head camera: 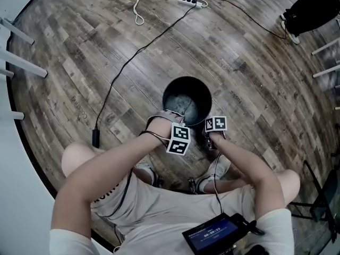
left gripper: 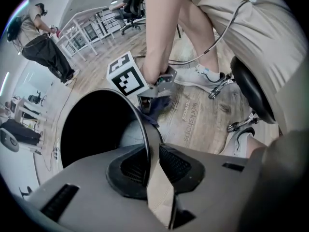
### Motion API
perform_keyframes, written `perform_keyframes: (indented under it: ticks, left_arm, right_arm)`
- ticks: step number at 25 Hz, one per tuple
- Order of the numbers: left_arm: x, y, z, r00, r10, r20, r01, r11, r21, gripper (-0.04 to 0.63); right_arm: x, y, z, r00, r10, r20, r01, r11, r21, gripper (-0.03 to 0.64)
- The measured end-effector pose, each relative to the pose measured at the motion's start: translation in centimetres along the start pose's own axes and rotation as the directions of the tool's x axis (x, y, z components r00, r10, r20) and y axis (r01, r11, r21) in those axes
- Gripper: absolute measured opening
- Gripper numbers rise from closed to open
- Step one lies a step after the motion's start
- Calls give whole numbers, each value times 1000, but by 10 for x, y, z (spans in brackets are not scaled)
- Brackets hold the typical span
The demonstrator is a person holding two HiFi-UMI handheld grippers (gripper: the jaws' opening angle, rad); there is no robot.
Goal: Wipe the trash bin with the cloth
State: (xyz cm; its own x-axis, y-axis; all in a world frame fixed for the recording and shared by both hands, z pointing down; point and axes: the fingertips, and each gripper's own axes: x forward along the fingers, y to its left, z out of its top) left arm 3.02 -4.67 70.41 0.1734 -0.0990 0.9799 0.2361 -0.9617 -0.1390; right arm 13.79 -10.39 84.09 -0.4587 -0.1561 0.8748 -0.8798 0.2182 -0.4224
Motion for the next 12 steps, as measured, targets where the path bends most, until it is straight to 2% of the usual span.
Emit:
perform_keyframes:
  ticks: [5, 12]
  left_arm:
    - [2, -1, -21, 998, 15, -59, -11, 997, 70, 122]
    - [4, -4, -38, 991, 60, -122, -45, 992, 117, 126]
  right_arm:
    - [-66, 11, 4, 1000, 5, -3, -5, 999, -32, 66]
    - [-139, 59, 1, 994, 89, 69, -88, 996, -15, 66]
